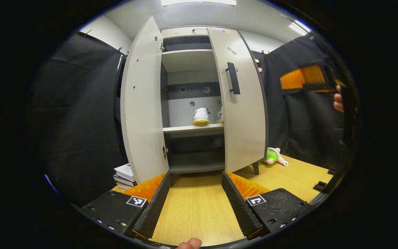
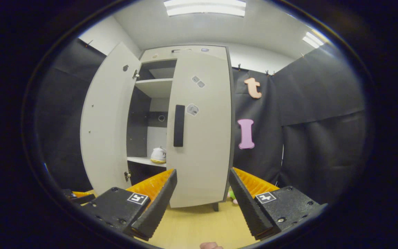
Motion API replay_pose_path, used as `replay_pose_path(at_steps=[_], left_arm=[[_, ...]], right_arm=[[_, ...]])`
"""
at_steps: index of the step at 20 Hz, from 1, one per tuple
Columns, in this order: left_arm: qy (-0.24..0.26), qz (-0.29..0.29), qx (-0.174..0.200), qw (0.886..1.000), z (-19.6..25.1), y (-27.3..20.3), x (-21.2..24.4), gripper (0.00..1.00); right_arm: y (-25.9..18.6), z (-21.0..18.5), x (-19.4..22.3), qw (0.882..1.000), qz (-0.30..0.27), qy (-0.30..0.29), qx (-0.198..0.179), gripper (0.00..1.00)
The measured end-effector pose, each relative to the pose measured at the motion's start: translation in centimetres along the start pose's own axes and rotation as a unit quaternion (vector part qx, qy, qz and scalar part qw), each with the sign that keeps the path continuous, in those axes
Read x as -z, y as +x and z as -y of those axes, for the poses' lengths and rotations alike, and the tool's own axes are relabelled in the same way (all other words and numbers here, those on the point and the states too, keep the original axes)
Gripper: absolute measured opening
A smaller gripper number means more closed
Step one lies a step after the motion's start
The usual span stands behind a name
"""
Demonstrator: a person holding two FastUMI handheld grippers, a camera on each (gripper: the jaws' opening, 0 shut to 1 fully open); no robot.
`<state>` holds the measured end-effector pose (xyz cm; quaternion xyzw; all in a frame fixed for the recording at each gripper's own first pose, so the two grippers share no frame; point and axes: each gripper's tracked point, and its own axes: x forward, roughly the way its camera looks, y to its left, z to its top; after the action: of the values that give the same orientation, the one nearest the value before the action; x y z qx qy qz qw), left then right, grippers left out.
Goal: Grab one shoe with the right hand and put it into the shoe cabinet, grab the other shoe with the left hand and put it into the shoe cabinet; then close the right door with the right hand and the left door with the left hand.
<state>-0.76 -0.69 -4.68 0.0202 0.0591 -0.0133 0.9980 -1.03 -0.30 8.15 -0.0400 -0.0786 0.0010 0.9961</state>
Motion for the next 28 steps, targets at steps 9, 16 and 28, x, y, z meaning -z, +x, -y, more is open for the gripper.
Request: replay_pose_path(at_steps=[9, 16, 28], left_arm=[[0.0, 0.011, 0.019, 1.0, 1.7, -0.1, -1.3, 0.89], [-0.081, 0.082, 0.03, 0.993, -1.5, -1.8, -10.1, 0.9], [-0.083, 0.148, -0.134, 0.976, -22.4, 0.1, -18.2, 0.94]], right_arm=[[-3.4, 0.5, 8.3, 0.998, -0.052, 0.011, 0.032, 0.98], [-2.7, 1.4, 8.5, 0.998, -0.052, 0.024, 0.038, 0.98], [-2.4, 1.8, 8.8, 0.997, -0.058, 0.04, 0.036, 0.98]])
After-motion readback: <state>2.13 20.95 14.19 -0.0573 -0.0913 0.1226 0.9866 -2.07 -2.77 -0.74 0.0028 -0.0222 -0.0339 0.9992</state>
